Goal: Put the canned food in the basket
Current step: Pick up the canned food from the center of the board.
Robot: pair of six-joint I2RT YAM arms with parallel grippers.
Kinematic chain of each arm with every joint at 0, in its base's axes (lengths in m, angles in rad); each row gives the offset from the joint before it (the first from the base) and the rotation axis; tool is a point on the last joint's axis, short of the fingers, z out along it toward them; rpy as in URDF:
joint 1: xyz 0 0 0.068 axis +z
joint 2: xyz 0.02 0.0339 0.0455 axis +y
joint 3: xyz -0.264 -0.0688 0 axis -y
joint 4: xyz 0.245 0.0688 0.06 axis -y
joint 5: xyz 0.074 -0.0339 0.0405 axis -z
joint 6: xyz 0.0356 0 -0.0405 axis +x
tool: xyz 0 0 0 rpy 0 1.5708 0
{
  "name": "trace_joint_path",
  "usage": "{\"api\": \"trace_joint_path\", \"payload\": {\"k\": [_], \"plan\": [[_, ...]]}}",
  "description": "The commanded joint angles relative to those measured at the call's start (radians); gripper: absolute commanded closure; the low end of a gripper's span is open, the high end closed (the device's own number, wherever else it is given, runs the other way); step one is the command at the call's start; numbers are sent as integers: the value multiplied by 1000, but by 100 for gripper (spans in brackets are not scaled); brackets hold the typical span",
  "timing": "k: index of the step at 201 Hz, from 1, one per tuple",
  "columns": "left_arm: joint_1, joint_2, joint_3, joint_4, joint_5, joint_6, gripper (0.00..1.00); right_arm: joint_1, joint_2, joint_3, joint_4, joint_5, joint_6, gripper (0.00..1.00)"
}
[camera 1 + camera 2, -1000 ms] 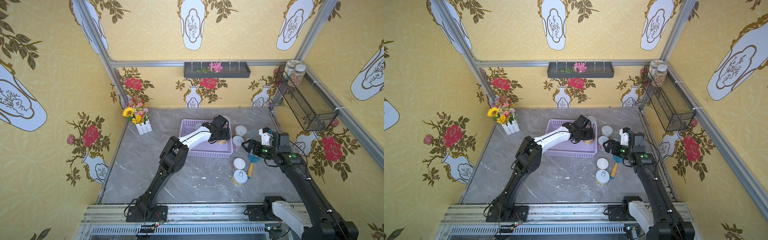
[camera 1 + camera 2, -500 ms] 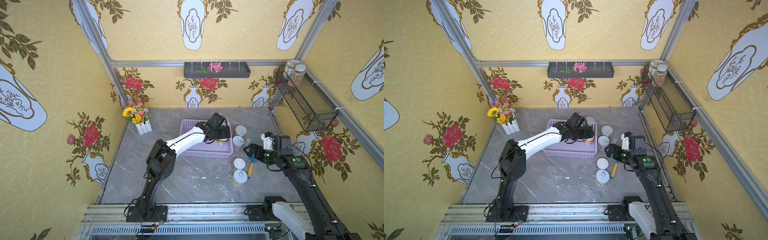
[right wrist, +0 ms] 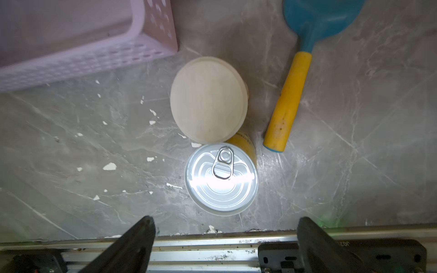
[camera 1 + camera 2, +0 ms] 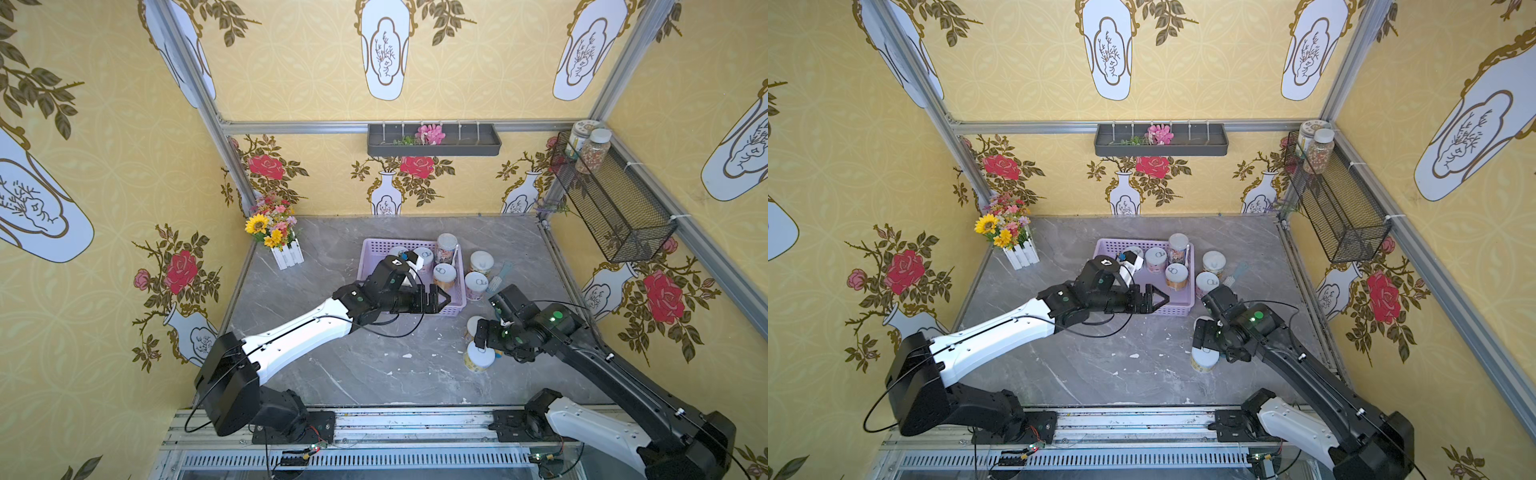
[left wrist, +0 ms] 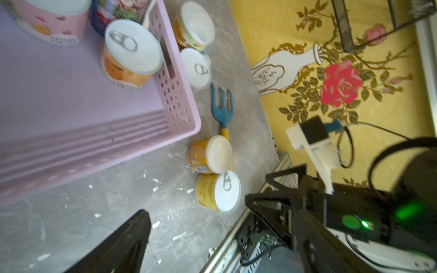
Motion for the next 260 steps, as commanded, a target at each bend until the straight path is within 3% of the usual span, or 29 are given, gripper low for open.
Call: {"api": "trace_joint_path", "payload": {"k": [1, 59, 154, 260], "plan": [[-25, -66, -100, 41, 34, -20, 0, 92, 64, 13, -12, 82, 119, 3], [-55, -186, -256, 26, 30, -66, 0, 107, 200, -33, 76, 25, 138, 3], [-55, -175, -266, 24, 39, -48, 0, 49, 284, -70, 155, -17, 106, 0], [-55, -186, -272, 4, 29, -39, 0, 18, 295, -70, 165, -10, 62, 22]]}}
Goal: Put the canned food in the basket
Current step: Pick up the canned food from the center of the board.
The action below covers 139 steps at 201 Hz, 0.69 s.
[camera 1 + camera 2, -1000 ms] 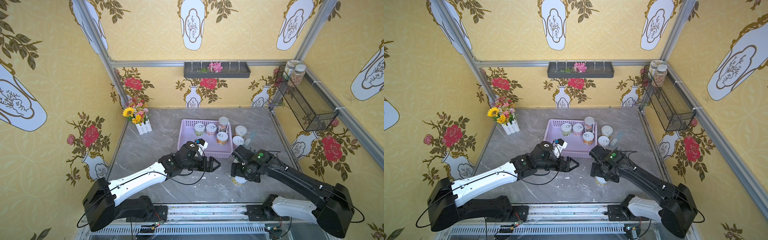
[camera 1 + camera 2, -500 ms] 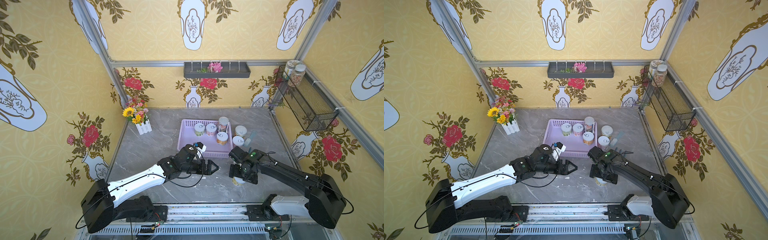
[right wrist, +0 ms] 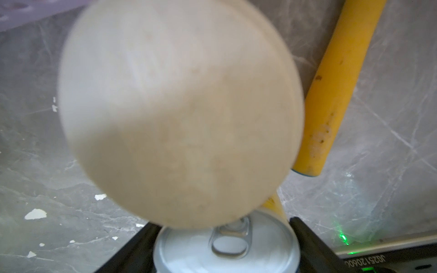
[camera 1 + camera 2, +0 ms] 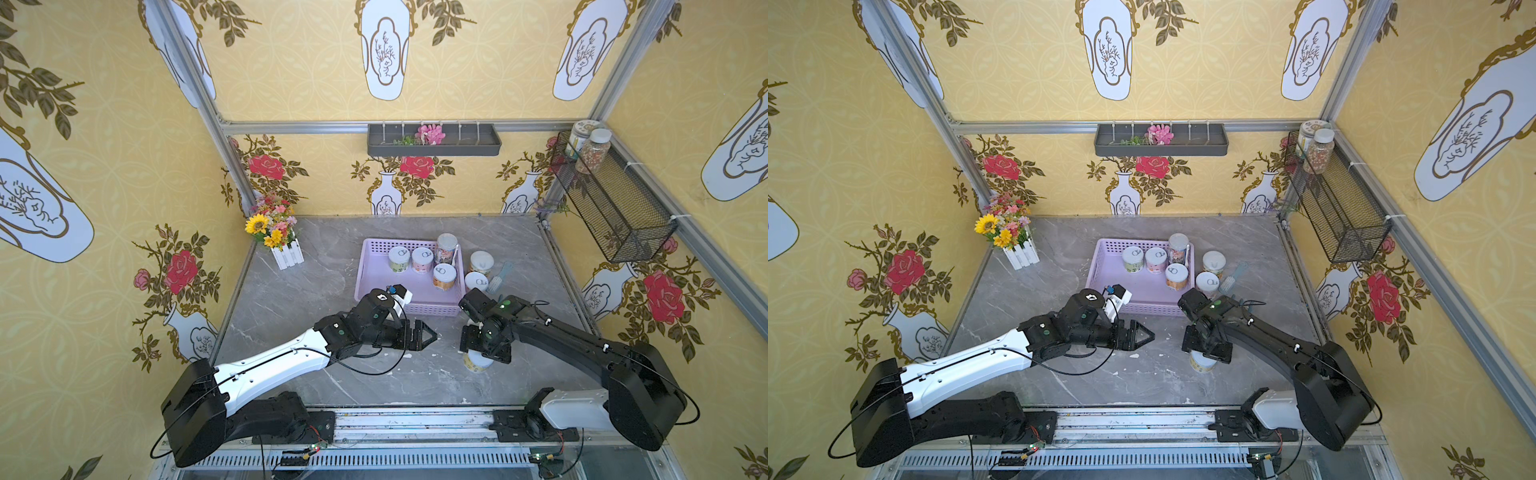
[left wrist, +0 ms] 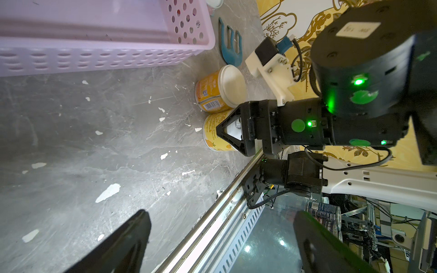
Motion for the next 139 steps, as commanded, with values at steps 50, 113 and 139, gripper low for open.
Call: {"api": "trace_joint_path", "payload": {"k": [50, 113, 139], "plan": [[17, -29, -54, 62, 3, -39, 0, 52, -67, 87, -178, 72, 28, 29], [191, -88, -94, 129, 82, -81, 0, 213, 17, 440, -375, 181, 20, 30], [274, -91, -77, 93, 80, -66, 0, 201, 145, 603, -347, 197, -83, 30]]}}
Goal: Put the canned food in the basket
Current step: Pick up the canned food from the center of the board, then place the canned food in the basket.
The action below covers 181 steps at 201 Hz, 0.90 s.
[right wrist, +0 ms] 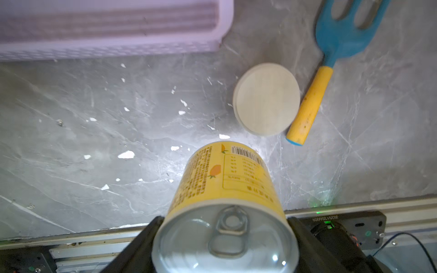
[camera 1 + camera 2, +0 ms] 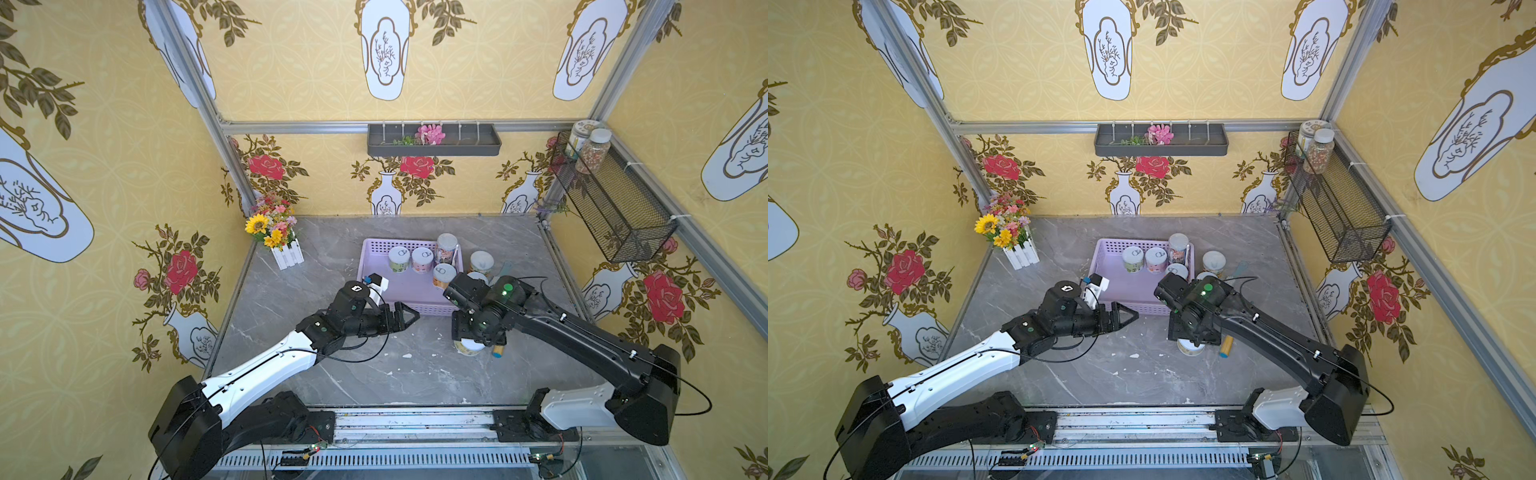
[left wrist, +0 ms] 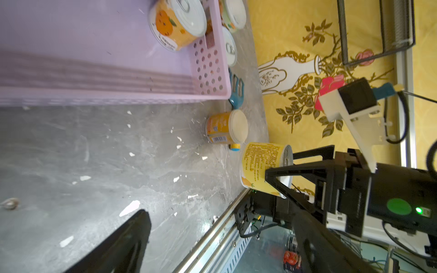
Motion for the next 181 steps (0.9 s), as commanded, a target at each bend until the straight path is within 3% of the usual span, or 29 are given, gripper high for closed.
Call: {"api": "trace_joint_path", "payload": {"k": [1, 42, 102, 144, 181], "plan": [[56, -2, 13, -7, 15, 15, 0, -9, 94, 124, 1, 57, -107, 30], [89, -10, 28, -52, -40, -1, 0, -102, 280, 311, 97, -2, -264, 30], [140, -14, 1, -44, -7, -17, 0, -172, 541, 552, 190, -36, -443, 29], [204, -15, -25, 1, 70, -40, 0, -188, 696, 689, 206, -47, -507, 30], [207, -16, -15, -5, 87, -35, 0, -200, 781, 744, 235, -20, -525, 30]]}}
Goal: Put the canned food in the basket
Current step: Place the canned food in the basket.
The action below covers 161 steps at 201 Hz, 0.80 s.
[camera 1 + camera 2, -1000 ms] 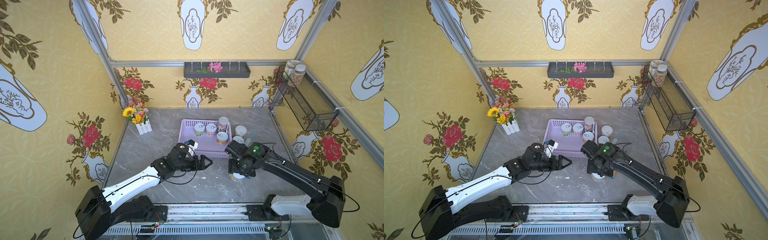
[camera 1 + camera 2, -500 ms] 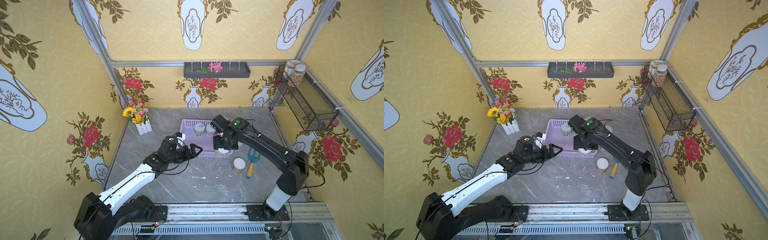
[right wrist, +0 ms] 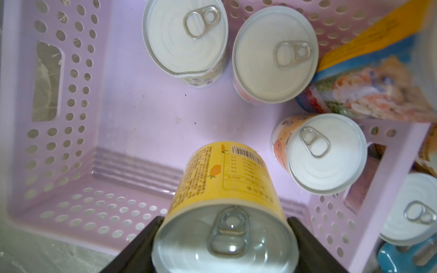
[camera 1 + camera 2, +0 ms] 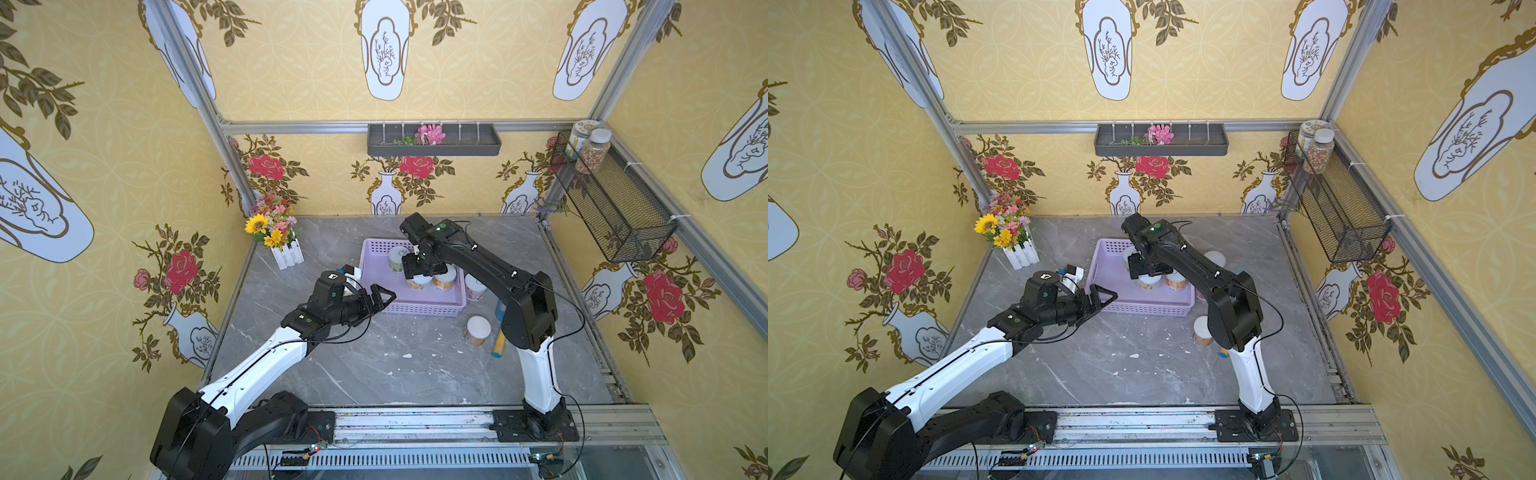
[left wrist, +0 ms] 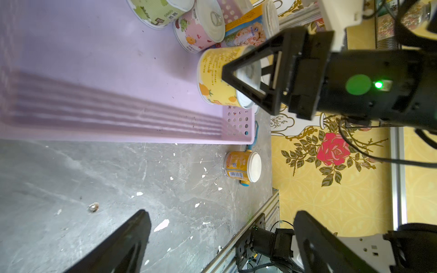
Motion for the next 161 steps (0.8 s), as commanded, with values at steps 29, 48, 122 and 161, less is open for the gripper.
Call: {"api": "trace_joint_path", "payload": {"k": [29, 48, 122, 161], "plan": [[3, 6, 4, 5, 40, 10, 0, -21, 81, 54, 57, 52, -48, 30], [4, 10, 4, 5, 40, 13, 0, -23, 105, 59, 71, 60, -60, 30], [5, 14, 5, -9, 40, 24, 0, -24, 175, 75, 87, 136, -91, 30], [5, 10, 4, -17, 35, 25, 0, -27, 192, 70, 92, 162, -96, 23]]}}
